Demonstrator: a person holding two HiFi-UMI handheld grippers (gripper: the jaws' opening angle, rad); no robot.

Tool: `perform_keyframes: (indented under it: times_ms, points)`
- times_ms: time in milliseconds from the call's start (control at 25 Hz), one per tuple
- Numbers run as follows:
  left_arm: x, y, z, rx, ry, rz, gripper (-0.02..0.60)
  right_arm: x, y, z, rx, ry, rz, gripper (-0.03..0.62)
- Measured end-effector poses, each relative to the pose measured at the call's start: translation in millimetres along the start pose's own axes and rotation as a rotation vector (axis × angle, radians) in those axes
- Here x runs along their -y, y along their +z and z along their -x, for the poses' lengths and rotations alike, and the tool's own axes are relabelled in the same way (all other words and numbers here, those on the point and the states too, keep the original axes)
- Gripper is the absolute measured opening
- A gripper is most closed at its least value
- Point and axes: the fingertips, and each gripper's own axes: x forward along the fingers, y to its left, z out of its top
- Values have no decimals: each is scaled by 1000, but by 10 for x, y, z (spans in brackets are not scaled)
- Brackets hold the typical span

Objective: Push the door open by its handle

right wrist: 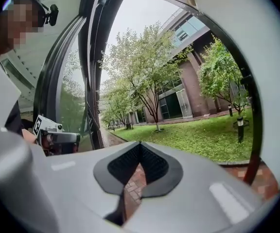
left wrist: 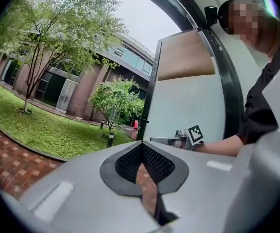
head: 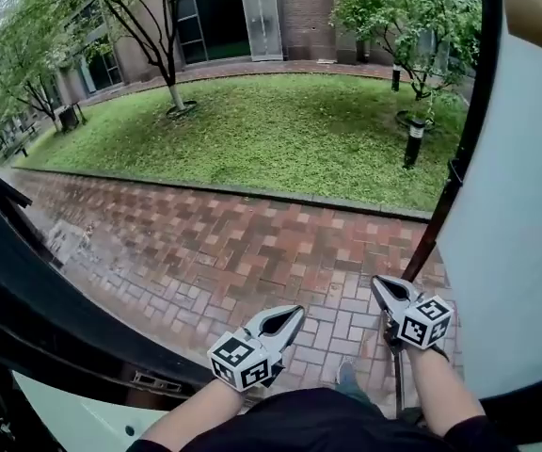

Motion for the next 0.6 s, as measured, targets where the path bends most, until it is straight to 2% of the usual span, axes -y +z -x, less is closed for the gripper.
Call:
perform_keyframes:
  times_ms: [120,360,600]
  points:
    - [207,21,326,-16,-10,6,-3,-368,-5,262,-3,-27,17,1]
    - [445,14,640,-34,-4,-3,-4,-795,-39,802,3,-56,1,0]
    - [708,-6,753,4,48,-13,-5,-847,-92,1332,-21,-75,35,0]
